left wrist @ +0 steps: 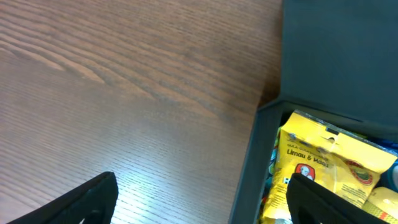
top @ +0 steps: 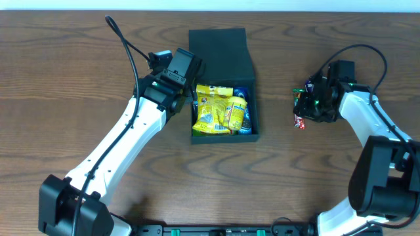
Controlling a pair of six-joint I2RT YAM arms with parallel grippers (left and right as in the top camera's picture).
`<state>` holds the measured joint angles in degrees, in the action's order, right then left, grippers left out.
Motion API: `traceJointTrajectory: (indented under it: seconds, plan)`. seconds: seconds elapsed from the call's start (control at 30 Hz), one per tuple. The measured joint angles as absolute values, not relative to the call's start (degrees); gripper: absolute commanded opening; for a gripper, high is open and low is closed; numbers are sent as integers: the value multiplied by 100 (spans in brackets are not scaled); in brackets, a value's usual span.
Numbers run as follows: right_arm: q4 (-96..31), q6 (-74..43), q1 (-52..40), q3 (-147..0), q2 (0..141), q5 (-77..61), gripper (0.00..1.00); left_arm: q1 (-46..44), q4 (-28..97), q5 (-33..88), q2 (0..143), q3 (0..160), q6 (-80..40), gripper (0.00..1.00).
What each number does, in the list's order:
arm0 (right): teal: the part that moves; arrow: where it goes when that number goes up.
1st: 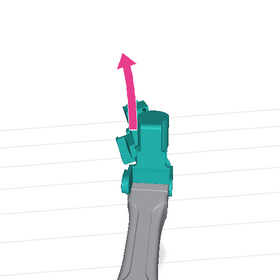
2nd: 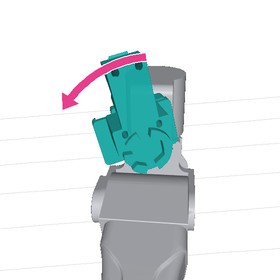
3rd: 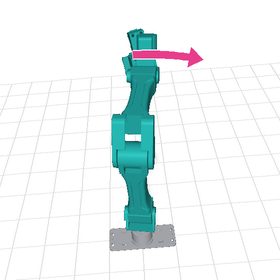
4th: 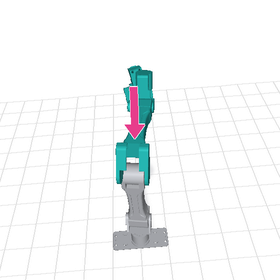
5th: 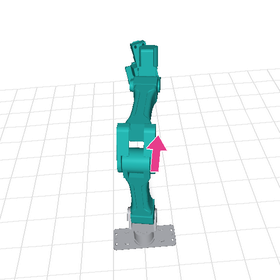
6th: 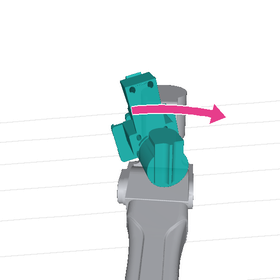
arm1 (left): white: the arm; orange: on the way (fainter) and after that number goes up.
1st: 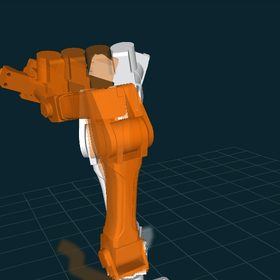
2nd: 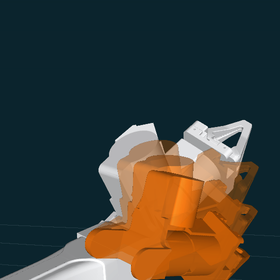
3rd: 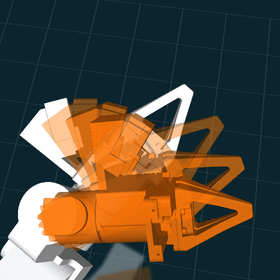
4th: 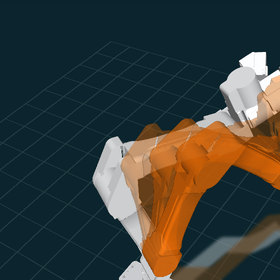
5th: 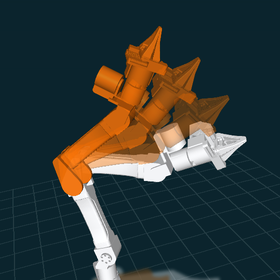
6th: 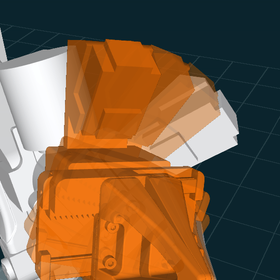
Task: Pack container
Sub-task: 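Grasp the red KitKat bar with the right gripper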
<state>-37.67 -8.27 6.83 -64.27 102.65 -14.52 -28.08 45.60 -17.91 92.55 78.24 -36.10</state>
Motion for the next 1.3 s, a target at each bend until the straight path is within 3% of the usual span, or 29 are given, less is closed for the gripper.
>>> traceJointTrajectory:
  seconds: [0.27, 0.9, 1.3]
  plan:
    - [-3439, -825, 672, -6427, 10263, -867, 37, -2808, 4434, -1704, 9255, 7824, -3621, 93]
    - [-3223, -825, 484, -6427, 10768, -550, 38, -2808, 4348, -1667, 9255, 7824, -3621, 94]
    - [-3284, -799, 484, -6466, 10849, -565, 5, -2808, 4344, -1669, 9258, 7824, -3621, 94]
